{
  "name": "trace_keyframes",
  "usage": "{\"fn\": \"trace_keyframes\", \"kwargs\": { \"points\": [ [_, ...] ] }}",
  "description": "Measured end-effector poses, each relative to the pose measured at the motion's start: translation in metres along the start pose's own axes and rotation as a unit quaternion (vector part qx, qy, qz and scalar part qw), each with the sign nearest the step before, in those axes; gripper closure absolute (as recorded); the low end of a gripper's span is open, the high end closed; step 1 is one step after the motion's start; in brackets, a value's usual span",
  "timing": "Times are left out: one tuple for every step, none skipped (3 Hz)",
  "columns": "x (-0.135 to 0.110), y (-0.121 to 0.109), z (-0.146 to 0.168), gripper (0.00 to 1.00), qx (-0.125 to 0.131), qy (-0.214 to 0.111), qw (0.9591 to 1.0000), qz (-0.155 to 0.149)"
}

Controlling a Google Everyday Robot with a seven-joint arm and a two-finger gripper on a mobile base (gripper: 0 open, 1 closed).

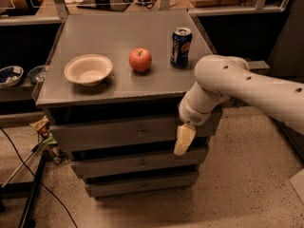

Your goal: Open top drawer

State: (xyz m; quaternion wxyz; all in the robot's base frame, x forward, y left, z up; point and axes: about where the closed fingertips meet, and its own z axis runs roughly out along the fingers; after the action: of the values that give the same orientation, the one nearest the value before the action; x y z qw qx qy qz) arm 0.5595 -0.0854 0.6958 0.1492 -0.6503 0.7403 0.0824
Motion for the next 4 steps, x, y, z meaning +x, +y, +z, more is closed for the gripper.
{"fn": "trace_keyframes", "kwargs": {
  "points": [
    [-0.005, -0.003, 0.007, 0.00, -0.006, -0.005, 0.9999, -0.014],
    [-0.006, -0.001, 0.018, 0.00, -0.017, -0.006, 0.9996, -0.022],
    [-0.006, 0.002, 0.030, 0.00, -0.033, -0.004, 0.9991, -0.027],
    [0.004, 0.020, 0.031, 0.00, -0.066, 0.004, 0.9973, -0.034]
  ]
}}
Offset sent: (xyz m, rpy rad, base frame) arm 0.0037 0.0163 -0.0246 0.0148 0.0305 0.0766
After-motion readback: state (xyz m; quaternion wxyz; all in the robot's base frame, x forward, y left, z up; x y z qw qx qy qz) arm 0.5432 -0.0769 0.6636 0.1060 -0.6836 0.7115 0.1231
